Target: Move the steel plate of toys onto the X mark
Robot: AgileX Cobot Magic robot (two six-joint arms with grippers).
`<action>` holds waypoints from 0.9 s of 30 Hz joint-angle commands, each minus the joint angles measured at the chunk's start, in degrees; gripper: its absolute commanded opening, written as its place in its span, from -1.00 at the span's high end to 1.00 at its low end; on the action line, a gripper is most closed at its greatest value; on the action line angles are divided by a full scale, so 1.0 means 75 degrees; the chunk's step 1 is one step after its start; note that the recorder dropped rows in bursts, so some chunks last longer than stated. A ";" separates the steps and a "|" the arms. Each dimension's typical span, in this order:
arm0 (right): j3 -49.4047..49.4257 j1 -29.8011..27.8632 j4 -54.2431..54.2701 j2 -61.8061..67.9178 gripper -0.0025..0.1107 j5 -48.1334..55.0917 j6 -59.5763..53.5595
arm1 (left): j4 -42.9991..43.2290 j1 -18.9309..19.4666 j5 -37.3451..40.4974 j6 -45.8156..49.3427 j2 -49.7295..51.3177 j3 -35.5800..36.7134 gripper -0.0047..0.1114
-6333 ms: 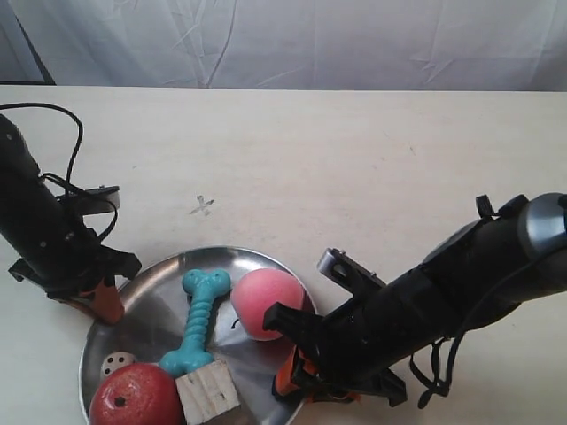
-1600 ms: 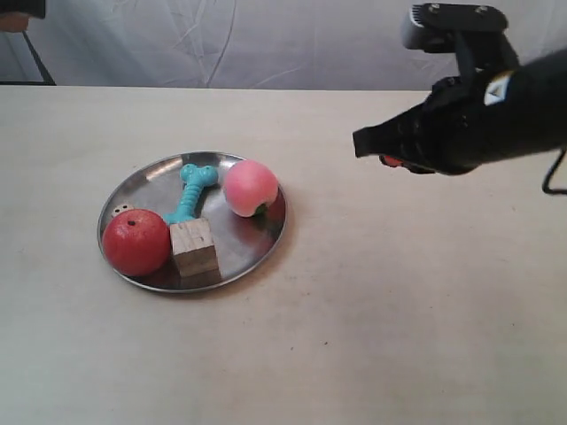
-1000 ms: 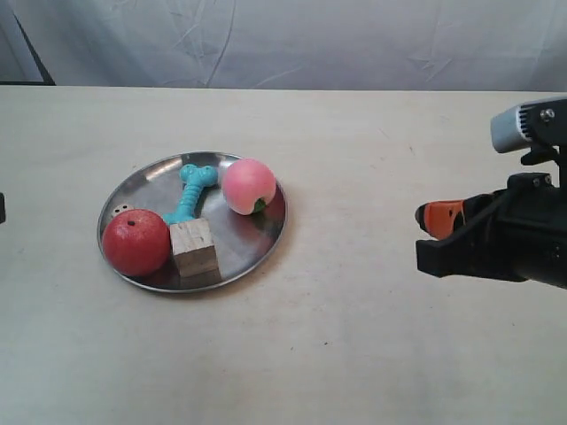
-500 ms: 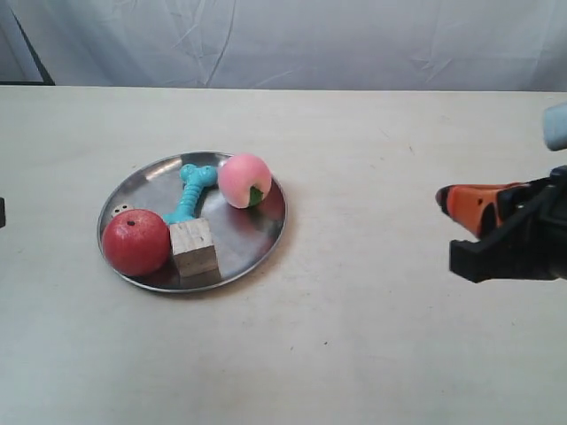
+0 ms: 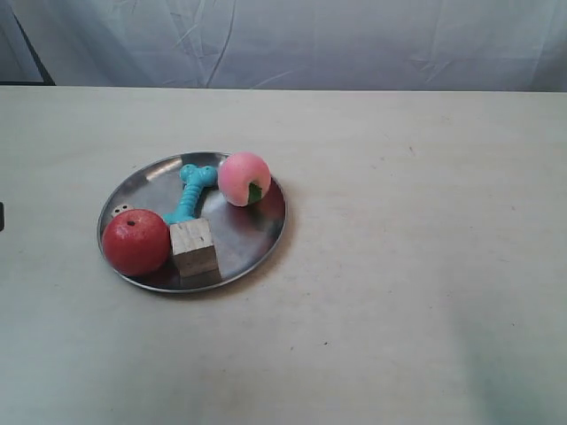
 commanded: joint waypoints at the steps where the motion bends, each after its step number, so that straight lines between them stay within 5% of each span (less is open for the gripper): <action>1: 0.0387 -0.0066 -0.0050 -0.0425 0.96 0.0253 -0.0018 | 0.0055 -0.0054 -0.0011 -0.0038 -0.0067 0.0010 0.91; 27: 0.0949 -0.0066 -0.0523 -0.1837 0.96 0.0989 -0.0049 | 0.0053 -0.0054 -0.0086 -0.0038 -0.0067 0.0010 0.91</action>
